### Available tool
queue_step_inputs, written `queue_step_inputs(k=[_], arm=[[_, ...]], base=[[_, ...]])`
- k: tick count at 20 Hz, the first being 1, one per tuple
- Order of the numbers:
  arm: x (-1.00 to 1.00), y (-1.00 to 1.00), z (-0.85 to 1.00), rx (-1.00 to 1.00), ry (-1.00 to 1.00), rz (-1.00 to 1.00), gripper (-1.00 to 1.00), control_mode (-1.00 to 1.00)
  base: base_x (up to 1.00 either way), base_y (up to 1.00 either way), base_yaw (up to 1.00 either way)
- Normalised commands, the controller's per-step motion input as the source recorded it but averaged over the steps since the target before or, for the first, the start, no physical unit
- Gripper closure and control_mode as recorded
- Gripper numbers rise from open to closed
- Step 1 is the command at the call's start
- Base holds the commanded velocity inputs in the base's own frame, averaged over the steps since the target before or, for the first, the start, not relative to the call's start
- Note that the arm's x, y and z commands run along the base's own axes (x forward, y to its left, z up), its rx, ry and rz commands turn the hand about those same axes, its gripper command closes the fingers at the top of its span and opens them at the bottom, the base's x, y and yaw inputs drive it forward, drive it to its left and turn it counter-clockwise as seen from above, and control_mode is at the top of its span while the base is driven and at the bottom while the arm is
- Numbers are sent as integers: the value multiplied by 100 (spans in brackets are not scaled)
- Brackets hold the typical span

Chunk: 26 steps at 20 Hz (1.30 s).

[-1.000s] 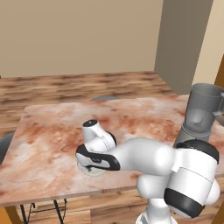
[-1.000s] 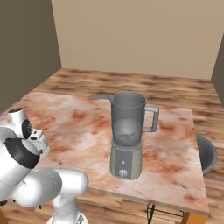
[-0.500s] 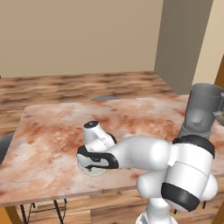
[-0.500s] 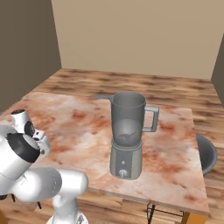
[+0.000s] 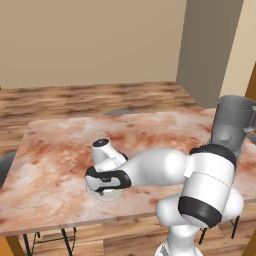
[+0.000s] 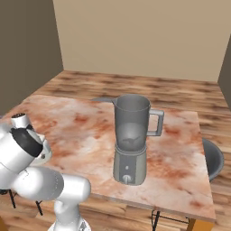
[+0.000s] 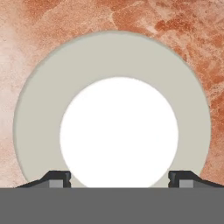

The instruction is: Close the lid blender by securely placing the lid on top.

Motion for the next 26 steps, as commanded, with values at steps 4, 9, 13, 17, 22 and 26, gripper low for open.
queue_step_inputs(k=[4,9,13,17,22,26], arm=[[16,21,-22,0,0,0,-100,-100],[11,-1,-29,0,0,0,-100,-100],[0,-11,-23,0,0,0,-100,-100],[0,-13,-34,0,-7,2,-100,-100],[0,-14,-38,1,-11,2,-100,-100],[0,-13,-54,0,-8,2,100,-100]], base=[[0,0,0],[0,0,0],[0,0,0],[0,0,0],[0,0,0],[0,0,0]])
